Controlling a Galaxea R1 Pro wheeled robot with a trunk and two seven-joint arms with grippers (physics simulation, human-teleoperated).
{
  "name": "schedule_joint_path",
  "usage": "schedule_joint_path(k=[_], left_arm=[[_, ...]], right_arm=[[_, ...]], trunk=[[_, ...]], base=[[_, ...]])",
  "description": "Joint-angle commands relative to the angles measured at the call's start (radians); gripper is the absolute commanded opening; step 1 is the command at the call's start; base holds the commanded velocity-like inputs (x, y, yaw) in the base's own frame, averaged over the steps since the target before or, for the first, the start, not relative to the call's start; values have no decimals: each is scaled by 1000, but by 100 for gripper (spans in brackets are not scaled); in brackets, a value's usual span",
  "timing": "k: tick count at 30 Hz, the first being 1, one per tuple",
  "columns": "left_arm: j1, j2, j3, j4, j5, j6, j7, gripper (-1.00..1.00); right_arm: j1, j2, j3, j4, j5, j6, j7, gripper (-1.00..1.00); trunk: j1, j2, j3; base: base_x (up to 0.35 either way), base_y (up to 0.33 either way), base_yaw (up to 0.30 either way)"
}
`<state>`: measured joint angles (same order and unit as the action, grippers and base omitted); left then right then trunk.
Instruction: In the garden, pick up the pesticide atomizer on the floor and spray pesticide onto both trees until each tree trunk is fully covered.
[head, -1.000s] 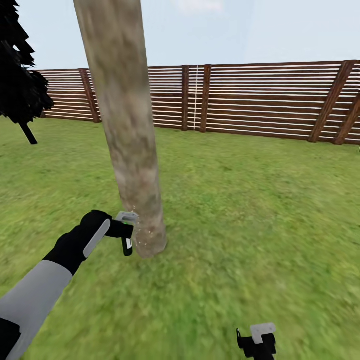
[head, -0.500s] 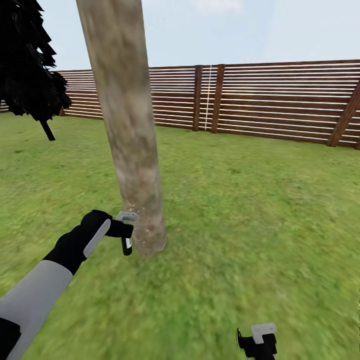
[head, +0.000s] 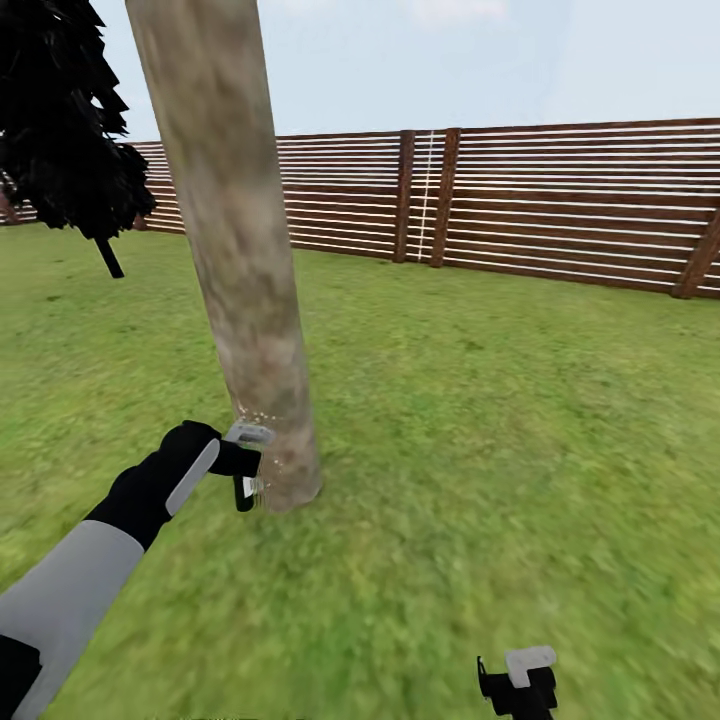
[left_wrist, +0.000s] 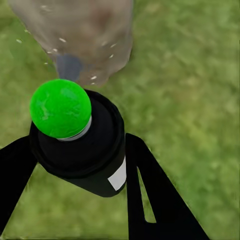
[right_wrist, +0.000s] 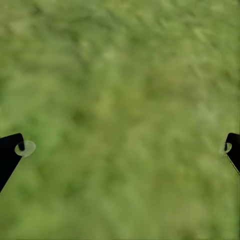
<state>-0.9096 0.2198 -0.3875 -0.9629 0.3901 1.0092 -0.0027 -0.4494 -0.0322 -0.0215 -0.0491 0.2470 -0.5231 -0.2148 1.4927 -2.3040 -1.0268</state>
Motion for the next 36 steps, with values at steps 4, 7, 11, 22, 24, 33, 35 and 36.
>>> schedule_joint_path(k=[4,7,11,22,24,33,35,36], left_arm=[[3,10,20,16,7,-4,46,-100],[10,-4,35,27,7,-8,49,-100],[11,-52,41,29,6,-10,50,-100],[132,-24,47,34,5,-21,51,-100],[172,-14,62,35,4,-38,52,-100],[217,19,91,114,6,-229,54,-100],[218,-2,94,121,5,-244,54,-100],[218,4,97,124,4,-246,54,-100]], right_arm=[[0,0,0,0,0,0,0,100],[0,0,0,0,0,0,0,100],[0,0,0,0,0,0,0,100],[0,0,0,0,0,0,0,100],[0,0,0,0,0,0,0,100],[0,0,1,0,0,0,1,100],[0,0,1,0,0,0,1,100],[0,0,1,0,0,0,1,100]], trunk=[[0,0,0],[0,0,0],[0,0,0],[0,0,0],[0,0,0],[0,0,0],[0,0,0],[0,0,0]], base=[[124,-273,278],[152,-265,203],[179,-244,25],[190,-235,0],[190,-194,0],[142,-93,0],[5,-2,0],[2,-1,0]])
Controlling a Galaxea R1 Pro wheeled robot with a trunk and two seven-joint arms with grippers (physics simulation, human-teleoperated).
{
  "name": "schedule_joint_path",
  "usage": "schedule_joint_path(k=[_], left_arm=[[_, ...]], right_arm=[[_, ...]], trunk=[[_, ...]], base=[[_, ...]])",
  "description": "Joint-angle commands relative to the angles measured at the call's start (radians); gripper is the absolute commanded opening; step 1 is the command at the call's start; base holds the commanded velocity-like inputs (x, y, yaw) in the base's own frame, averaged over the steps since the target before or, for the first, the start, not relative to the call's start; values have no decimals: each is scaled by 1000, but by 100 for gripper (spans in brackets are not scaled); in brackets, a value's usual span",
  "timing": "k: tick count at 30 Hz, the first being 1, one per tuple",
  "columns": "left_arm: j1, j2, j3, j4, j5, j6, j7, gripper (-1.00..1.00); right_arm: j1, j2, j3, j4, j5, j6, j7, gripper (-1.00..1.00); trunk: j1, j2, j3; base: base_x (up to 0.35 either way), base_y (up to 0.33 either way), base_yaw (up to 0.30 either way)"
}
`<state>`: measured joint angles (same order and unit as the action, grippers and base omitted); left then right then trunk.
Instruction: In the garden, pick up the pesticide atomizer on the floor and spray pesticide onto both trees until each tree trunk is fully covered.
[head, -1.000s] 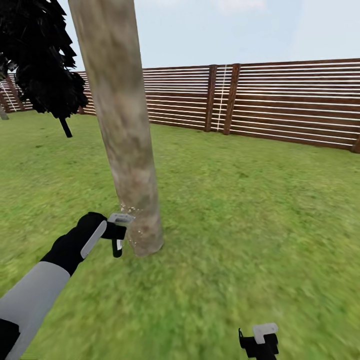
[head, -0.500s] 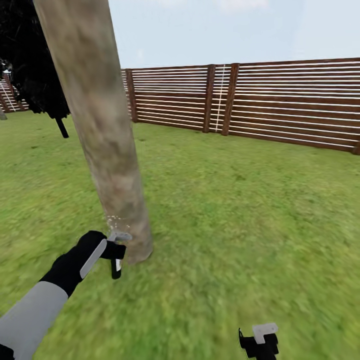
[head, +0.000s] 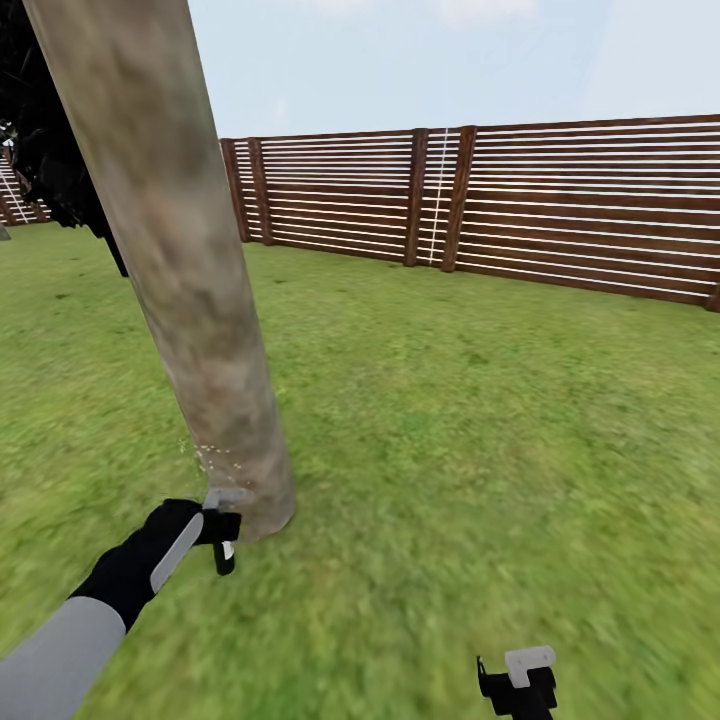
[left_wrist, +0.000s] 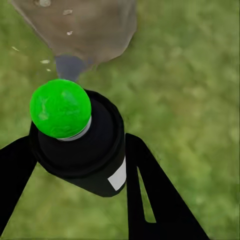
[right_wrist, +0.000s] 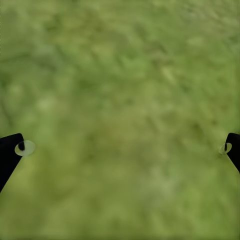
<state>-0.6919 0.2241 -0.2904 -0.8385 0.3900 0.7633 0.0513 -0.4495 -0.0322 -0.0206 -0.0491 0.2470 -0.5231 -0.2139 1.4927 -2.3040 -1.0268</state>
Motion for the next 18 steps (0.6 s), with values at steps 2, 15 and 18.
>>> schedule_joint_path(k=[2,15,18], left_arm=[[0,66,3,26,6,-3,-1,-100],[18,-16,-9,213,4,-194,1,-100],[35,-20,-10,294,5,-315,26,-100]], right_arm=[[0,0,0,0,0,0,1,100],[0,1,1,0,2,0,2,100],[0,1,1,0,1,0,2,100]], trunk=[[0,0,0],[0,0,0],[0,0,0]], base=[[0,0,0],[0,0,146],[106,-63,21]])
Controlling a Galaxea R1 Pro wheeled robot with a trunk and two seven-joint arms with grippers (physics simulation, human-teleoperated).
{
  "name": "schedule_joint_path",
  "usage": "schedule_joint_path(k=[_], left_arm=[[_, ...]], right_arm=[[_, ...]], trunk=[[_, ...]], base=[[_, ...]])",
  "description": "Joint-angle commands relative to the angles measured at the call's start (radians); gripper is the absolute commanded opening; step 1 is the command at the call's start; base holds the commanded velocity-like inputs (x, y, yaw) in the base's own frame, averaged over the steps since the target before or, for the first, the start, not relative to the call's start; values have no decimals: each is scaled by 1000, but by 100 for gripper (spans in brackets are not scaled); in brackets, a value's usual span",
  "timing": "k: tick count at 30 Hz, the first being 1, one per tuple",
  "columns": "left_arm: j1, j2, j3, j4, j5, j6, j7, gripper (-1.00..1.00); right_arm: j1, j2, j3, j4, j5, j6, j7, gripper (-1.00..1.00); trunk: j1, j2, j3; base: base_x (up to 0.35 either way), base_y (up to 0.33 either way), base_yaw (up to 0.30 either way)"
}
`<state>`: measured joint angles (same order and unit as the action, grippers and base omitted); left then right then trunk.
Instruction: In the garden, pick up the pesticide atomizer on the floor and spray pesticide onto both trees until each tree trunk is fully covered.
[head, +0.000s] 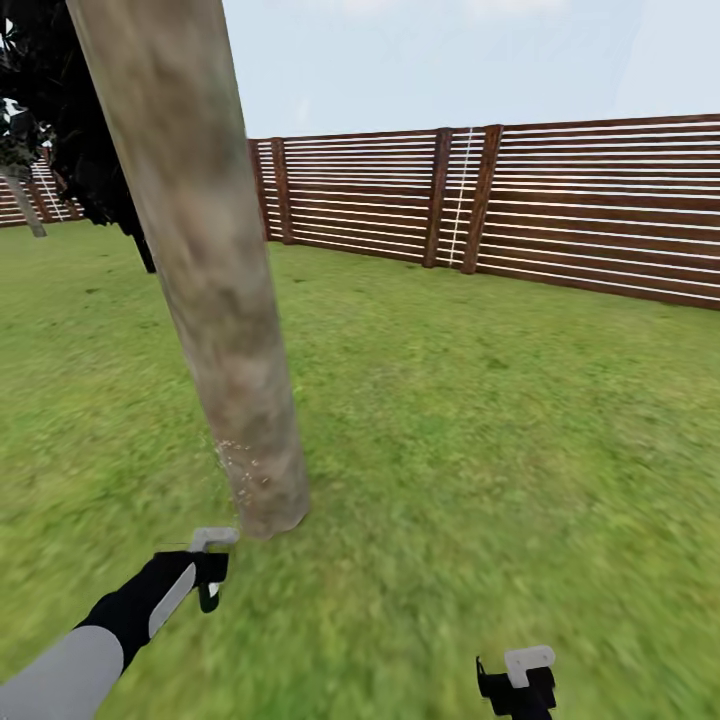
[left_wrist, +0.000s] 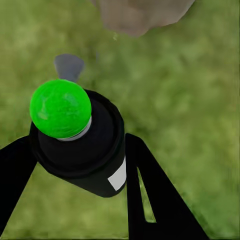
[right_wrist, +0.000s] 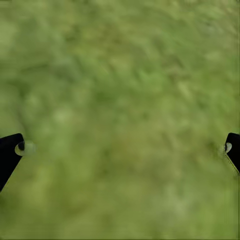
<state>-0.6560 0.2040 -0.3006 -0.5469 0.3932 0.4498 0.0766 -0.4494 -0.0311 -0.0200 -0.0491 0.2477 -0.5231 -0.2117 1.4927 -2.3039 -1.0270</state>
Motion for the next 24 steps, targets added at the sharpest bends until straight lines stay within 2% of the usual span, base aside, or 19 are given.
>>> schedule_joint_path(k=[1,3,6,13,24], left_arm=[[0,-2,-1,35,1,-11,6,-100],[1,-1,1,75,2,-20,12,-100],[2,-2,1,84,2,-24,15,-100],[3,-18,4,88,3,-50,17,-100],[3,-12,8,90,3,-51,22,-100]], right_arm=[[0,0,0,0,0,0,0,100],[0,-1,0,0,-1,0,0,100],[0,-1,-1,0,-1,0,-1,100],[0,0,-1,0,-1,0,-3,100],[0,0,0,0,-1,0,-3,100]], trunk=[[0,0,0],[0,0,0],[0,0,0],[0,0,0],[0,0,0]], base=[[216,-144,3],[264,-160,1],[232,-186,0],[20,-269,18],[0,-276,267]])
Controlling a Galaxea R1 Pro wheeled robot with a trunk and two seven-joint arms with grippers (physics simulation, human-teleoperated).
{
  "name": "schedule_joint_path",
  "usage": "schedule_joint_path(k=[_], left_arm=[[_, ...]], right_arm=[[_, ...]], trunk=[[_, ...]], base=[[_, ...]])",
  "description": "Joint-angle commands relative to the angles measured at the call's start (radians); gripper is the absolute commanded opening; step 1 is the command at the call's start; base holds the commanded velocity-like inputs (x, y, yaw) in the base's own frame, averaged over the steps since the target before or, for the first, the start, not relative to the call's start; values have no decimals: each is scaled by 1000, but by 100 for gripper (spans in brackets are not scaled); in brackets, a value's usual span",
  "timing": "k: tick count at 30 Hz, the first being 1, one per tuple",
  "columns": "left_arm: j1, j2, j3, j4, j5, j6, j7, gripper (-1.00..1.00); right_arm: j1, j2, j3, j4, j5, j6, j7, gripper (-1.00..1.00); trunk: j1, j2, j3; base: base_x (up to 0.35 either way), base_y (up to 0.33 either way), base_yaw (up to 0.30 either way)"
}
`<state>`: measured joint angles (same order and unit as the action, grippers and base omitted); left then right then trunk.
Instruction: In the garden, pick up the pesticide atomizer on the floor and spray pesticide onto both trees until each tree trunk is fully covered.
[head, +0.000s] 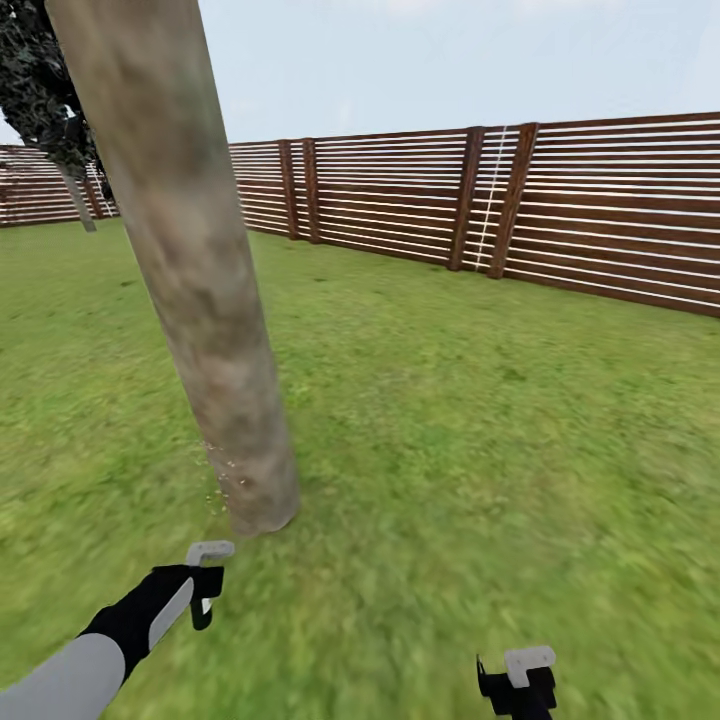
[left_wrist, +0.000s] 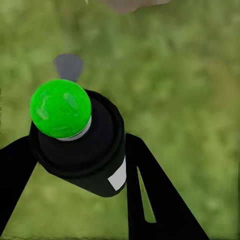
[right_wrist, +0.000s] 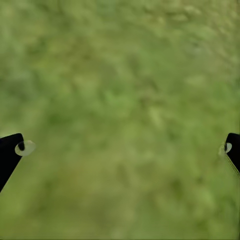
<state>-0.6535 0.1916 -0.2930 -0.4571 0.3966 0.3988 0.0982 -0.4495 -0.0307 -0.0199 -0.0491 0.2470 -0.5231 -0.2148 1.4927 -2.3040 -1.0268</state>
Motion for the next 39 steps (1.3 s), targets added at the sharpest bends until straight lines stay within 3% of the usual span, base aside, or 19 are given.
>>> schedule_joint_path(k=[1,17,28,39], left_arm=[[0,1,0,0,0,0,0,-100],[0,4,2,-1,7,0,0,-100],[0,7,3,0,8,0,0,-100],[0,8,3,0,8,0,0,-100]], right_arm=[[0,0,0,0,0,0,0,100],[0,1,0,0,0,0,0,100],[0,2,0,0,0,0,0,100],[0,-2,-1,0,1,0,0,100]], trunk=[[0,0,0],[0,0,0],[0,0,0],[0,0,0]], base=[[0,-276,278],[24,-276,70],[34,-276,259],[152,-265,16]])
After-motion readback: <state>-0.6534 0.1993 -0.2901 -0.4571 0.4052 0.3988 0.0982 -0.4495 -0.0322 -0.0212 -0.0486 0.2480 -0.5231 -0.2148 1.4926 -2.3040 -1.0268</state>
